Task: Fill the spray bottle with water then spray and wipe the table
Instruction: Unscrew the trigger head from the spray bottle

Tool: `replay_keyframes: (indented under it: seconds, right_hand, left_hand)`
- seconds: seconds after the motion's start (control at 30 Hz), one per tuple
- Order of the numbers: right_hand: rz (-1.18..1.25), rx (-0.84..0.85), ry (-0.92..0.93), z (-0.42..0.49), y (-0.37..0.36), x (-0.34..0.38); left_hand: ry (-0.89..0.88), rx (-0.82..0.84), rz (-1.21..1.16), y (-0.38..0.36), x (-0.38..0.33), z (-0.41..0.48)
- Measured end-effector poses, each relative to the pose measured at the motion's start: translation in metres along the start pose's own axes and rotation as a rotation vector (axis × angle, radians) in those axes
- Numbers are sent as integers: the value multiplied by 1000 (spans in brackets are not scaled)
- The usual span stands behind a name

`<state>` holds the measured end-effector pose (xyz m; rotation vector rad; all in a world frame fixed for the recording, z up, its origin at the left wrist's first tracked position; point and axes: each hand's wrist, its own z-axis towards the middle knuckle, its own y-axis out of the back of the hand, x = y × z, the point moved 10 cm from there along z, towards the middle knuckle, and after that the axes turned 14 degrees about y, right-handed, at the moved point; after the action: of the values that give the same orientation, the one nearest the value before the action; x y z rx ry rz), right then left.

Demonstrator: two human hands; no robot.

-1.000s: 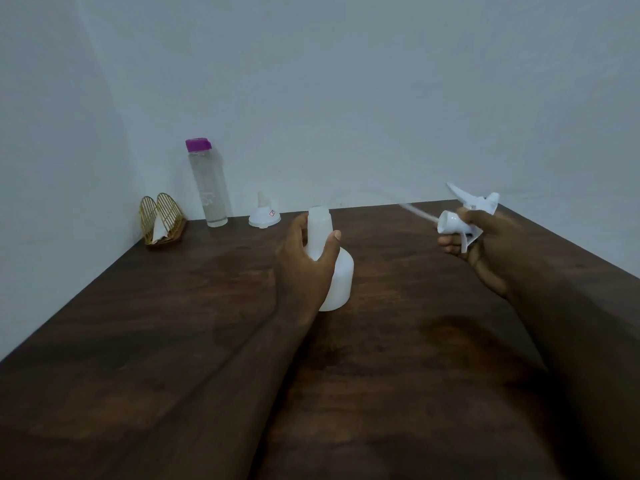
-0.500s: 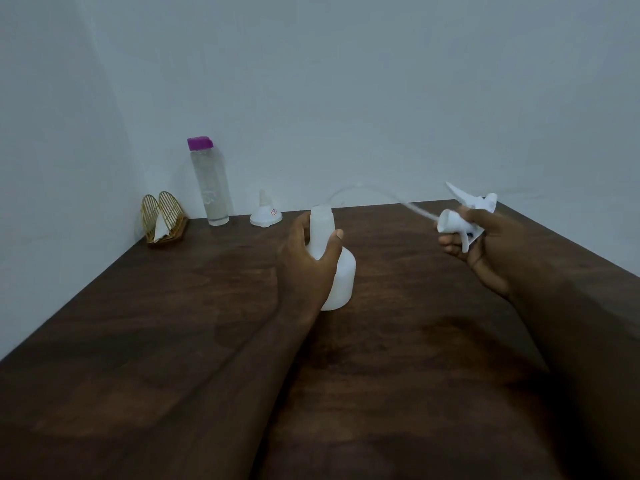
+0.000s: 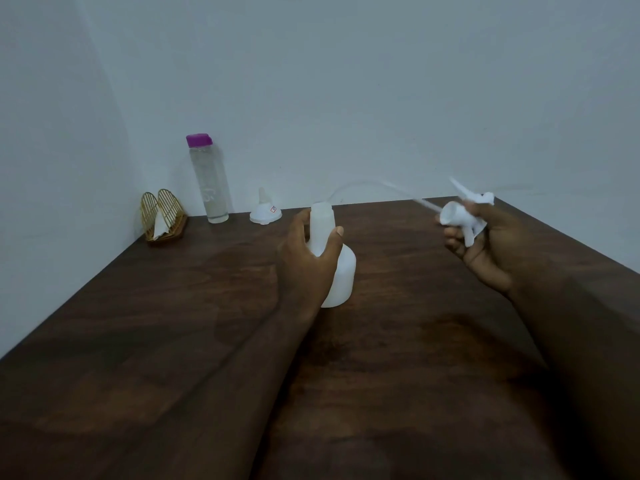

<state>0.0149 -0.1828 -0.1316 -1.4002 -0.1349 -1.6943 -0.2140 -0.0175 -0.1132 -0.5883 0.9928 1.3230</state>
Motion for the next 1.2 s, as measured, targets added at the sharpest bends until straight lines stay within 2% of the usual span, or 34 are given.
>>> replay_keyframes:
  seconds: [0.17, 0.57, 0.77, 0.9, 1.2]
  right_hand:
    - [-179, 23, -22, -1, 2, -6]
    - [189, -135, 74, 1, 11, 19]
    - [83, -134, 70, 3, 13, 14]
    - [-72, -111, 77, 5, 18, 13]
    - [-37, -63, 53, 4, 10, 9]
  left_hand:
    - [-5, -3, 10, 0, -4, -1]
    - [-2, -2, 9, -1, -1, 0]
    - [-1, 7, -2, -2, 0, 1]
    - [-8, -3, -2, -1, -1, 1]
    - [3, 5, 6, -1, -1, 0]
